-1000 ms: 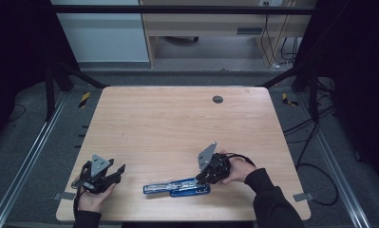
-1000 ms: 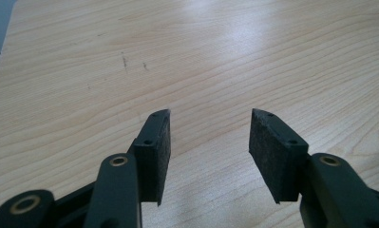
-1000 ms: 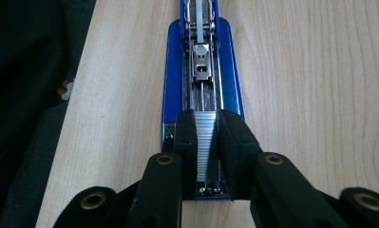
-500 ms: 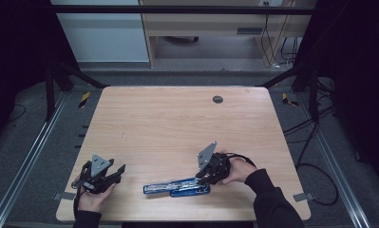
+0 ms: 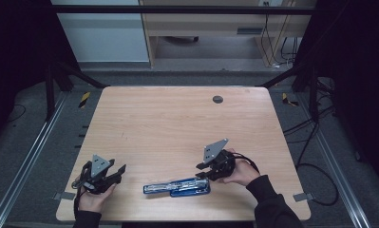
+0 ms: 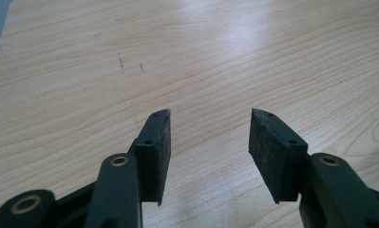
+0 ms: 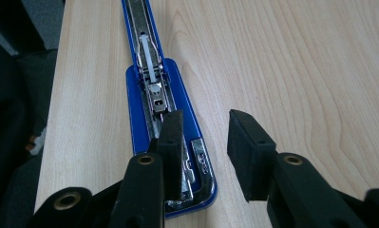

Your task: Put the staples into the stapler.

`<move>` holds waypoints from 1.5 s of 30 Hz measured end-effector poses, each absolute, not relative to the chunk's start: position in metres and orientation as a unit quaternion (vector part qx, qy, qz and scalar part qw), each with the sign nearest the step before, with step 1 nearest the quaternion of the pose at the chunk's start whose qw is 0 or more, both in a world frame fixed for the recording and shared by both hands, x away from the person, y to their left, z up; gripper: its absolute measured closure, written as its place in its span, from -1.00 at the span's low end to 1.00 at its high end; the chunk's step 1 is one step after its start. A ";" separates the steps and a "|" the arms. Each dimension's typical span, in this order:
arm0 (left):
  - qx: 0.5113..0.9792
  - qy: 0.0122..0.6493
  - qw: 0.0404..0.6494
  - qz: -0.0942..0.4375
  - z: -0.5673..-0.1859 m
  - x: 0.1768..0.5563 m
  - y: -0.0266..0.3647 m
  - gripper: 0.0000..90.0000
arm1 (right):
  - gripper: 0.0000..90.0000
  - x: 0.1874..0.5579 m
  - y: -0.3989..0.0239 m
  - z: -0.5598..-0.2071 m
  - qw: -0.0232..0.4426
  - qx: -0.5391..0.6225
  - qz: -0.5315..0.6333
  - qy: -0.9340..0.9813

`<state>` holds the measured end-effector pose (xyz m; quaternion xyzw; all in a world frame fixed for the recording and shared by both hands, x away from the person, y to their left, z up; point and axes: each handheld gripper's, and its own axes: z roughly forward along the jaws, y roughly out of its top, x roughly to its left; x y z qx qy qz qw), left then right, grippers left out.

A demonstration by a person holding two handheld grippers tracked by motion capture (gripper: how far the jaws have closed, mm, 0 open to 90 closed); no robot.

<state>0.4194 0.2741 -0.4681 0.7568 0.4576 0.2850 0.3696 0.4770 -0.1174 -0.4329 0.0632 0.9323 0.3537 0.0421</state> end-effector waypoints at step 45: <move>0.822 0.313 0.433 0.196 -0.446 0.402 0.242 0.20 | 0.81 0.419 -0.170 -0.448 0.151 0.334 0.425 0.828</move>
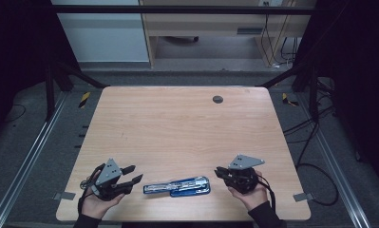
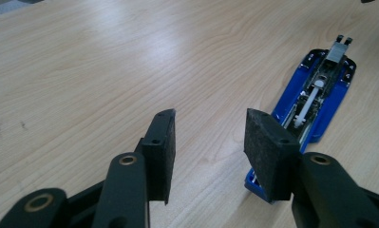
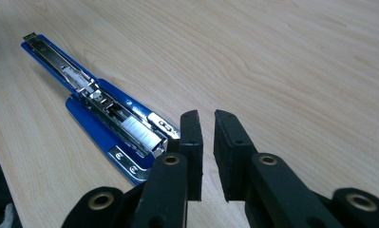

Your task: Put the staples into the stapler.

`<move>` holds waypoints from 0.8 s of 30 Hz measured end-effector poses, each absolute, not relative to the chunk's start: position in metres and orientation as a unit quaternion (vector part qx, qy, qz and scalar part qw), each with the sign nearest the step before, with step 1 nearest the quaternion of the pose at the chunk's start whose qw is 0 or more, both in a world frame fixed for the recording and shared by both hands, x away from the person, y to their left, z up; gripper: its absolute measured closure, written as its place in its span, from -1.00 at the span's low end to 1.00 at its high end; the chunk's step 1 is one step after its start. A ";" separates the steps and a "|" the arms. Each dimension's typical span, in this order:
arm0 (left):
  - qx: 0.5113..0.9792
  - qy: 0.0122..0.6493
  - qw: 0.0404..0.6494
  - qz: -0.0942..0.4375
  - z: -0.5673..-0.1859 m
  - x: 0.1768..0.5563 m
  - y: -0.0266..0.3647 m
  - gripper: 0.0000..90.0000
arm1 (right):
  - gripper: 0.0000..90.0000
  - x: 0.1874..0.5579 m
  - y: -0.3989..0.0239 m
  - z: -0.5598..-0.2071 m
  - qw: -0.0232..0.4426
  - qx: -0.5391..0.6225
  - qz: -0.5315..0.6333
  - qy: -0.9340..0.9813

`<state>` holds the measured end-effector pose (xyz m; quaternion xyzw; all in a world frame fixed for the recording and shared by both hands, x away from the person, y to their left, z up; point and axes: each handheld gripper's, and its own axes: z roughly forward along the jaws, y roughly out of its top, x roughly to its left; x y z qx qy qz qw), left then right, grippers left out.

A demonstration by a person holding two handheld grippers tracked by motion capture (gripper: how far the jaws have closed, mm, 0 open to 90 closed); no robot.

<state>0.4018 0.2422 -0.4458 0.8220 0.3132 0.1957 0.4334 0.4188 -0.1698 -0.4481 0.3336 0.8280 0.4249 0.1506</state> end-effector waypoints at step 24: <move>0.882 0.235 0.388 0.125 -0.460 0.399 0.220 0.01 | 0.26 0.405 -0.167 -0.462 0.138 0.358 0.404 0.830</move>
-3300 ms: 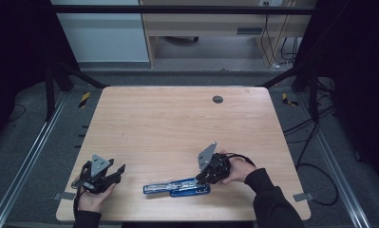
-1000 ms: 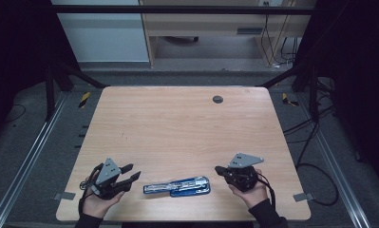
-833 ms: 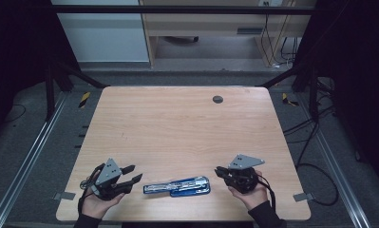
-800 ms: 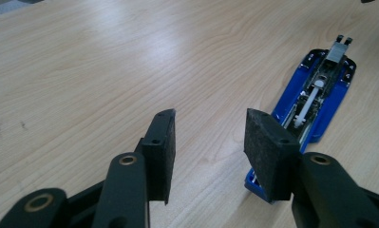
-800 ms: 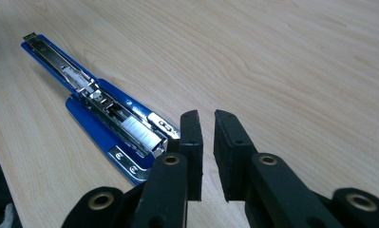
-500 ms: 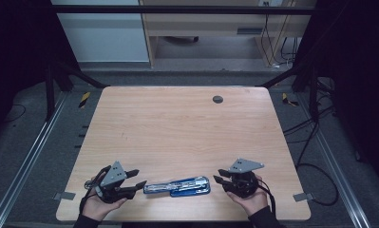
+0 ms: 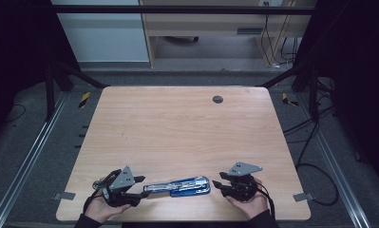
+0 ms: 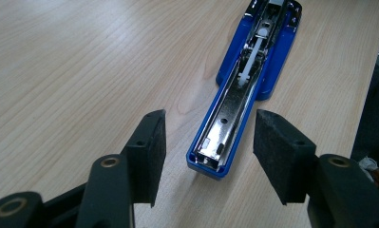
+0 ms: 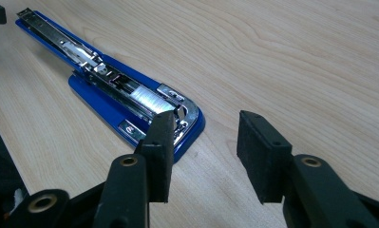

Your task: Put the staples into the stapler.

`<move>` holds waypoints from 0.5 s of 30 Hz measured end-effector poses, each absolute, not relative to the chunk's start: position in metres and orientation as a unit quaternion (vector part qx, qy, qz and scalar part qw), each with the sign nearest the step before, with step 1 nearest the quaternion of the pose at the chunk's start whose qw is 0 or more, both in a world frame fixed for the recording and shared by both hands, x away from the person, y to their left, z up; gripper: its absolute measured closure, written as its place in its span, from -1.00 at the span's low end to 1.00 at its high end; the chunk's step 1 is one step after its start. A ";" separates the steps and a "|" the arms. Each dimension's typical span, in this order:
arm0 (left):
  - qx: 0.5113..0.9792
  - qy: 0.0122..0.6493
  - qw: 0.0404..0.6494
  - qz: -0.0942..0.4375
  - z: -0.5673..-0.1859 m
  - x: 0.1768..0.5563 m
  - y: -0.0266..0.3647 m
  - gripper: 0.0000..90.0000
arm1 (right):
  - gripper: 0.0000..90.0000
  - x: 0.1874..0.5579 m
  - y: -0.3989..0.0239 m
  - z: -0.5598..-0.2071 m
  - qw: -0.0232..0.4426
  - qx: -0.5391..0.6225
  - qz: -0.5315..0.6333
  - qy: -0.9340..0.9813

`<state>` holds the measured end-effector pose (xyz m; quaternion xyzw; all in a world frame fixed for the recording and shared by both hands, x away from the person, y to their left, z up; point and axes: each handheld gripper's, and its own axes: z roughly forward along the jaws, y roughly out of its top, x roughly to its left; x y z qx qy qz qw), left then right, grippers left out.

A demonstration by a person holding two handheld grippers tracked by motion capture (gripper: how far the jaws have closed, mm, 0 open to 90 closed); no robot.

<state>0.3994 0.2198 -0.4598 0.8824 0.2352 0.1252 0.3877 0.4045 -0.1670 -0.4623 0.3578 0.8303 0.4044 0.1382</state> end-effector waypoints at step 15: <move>0.901 0.221 0.358 0.110 -0.471 0.403 0.215 0.06 | 0.34 0.405 -0.166 -0.461 0.138 0.360 0.408 0.828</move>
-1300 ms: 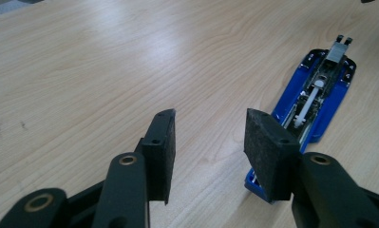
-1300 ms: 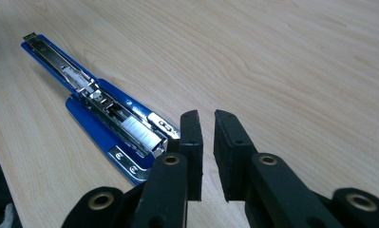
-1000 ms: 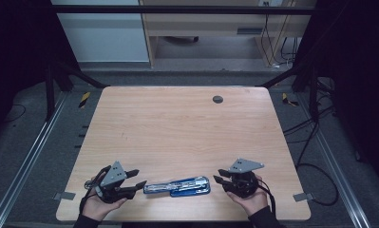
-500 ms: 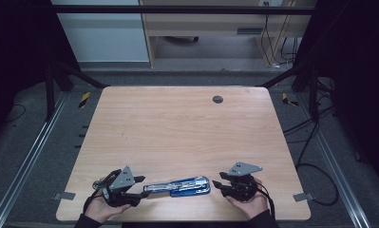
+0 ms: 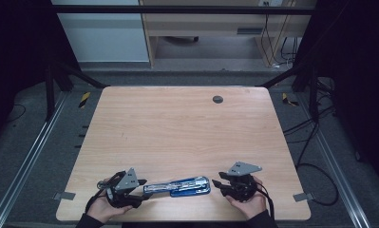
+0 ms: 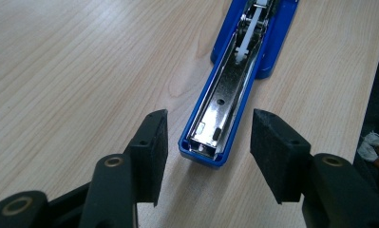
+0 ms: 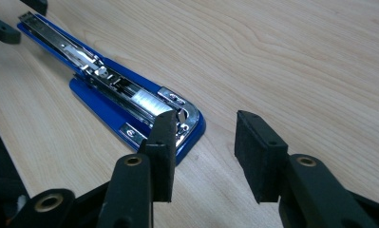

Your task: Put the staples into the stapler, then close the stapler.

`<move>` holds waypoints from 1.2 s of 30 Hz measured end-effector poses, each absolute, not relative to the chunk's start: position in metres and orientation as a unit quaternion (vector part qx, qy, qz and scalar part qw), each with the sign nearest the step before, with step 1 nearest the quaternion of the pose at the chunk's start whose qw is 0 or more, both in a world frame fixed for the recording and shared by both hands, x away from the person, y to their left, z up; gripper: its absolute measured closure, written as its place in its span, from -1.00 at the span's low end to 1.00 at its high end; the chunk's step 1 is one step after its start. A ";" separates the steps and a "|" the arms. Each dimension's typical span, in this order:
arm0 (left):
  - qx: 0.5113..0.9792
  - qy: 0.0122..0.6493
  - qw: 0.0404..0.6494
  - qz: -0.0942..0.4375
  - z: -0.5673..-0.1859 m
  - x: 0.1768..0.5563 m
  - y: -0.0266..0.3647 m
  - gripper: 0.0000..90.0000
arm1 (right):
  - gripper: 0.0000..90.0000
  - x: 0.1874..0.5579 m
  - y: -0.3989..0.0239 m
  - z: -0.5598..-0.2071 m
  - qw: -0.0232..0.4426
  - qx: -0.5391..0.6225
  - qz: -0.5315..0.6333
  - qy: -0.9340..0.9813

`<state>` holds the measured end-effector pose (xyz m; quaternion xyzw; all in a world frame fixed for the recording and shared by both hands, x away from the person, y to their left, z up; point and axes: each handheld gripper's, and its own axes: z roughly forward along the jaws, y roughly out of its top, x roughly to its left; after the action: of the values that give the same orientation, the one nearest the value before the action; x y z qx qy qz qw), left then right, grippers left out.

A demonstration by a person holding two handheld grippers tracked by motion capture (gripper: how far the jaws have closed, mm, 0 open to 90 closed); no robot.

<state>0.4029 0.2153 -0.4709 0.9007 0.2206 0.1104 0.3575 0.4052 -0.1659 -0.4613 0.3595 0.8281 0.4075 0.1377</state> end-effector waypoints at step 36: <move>0.940 0.154 0.295 0.073 -0.454 0.423 0.204 0.24 | 0.96 0.404 -0.150 -0.456 0.123 0.337 0.414 0.837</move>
<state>0.4233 0.2036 -0.4545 0.9402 0.1544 0.0730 0.2946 0.4043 -0.1496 -0.4557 0.3366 0.8368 0.4137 0.1233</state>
